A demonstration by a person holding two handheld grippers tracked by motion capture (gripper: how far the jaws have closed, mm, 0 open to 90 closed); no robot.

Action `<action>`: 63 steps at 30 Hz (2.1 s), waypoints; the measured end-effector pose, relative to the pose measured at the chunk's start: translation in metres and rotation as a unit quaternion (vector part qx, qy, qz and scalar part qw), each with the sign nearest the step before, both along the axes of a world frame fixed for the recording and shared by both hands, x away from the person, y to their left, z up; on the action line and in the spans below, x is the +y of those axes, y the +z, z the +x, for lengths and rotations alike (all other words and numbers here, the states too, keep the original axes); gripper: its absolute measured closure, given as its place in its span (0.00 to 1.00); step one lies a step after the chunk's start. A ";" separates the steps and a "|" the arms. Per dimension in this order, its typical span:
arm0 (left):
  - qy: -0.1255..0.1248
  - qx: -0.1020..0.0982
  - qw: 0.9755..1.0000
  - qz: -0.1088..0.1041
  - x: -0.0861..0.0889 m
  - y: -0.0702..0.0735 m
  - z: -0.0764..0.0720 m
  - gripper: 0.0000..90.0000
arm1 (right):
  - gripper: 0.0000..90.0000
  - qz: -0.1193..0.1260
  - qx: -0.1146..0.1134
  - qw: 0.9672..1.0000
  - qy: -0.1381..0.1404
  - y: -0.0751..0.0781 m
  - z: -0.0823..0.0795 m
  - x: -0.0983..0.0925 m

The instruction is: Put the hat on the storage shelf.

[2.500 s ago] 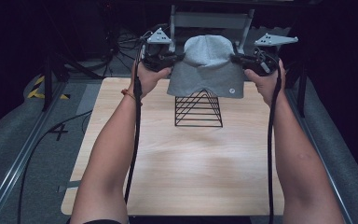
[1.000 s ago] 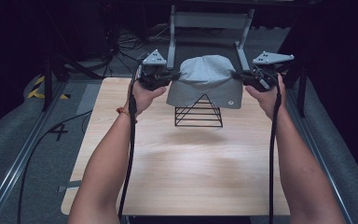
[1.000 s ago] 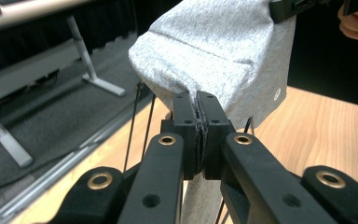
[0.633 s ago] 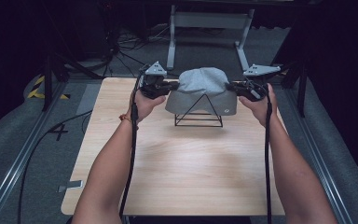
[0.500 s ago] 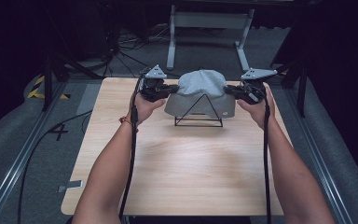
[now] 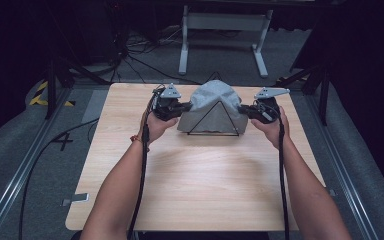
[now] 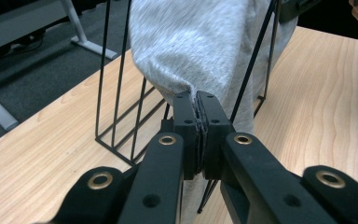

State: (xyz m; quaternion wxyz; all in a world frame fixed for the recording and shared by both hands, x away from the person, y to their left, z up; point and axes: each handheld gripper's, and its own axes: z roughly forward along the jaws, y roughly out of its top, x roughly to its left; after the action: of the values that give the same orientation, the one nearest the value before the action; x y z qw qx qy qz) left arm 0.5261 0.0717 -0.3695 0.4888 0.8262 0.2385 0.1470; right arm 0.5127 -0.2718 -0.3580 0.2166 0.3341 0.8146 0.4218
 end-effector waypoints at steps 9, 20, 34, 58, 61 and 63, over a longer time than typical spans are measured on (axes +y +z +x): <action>0.008 0.005 1.000 0.027 -0.008 -0.017 0.000 0.98 | 0.96 -0.017 0.018 1.000 -0.006 -0.020 0.002 0.000; 0.013 0.010 0.999 0.037 -0.011 -0.027 0.000 0.97 | 0.94 -0.025 0.032 0.999 -0.019 -0.034 0.003 0.001; 0.018 -0.009 0.999 0.037 0.007 -0.017 -0.019 0.91 | 0.86 -0.012 0.005 1.000 -0.026 -0.018 -0.014 -0.010; 0.024 0.006 0.994 0.106 0.069 -0.029 -0.076 0.74 | 0.74 -0.045 -0.002 0.999 -0.006 -0.007 -0.072 -0.031; 0.026 0.012 0.993 0.117 0.077 -0.036 -0.085 0.72 | 0.72 -0.048 0.002 0.999 -0.005 -0.013 -0.080 -0.036; 0.027 0.013 0.992 0.124 0.082 -0.040 -0.091 0.71 | 0.70 -0.050 0.009 0.999 -0.003 -0.019 -0.087 -0.040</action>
State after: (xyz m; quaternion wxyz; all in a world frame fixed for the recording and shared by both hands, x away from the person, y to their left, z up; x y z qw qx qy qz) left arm 0.4353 0.1537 -0.4099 0.3752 0.8755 0.2469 0.1782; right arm 0.4253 -0.3115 -0.3768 0.2269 0.3290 0.8356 0.3768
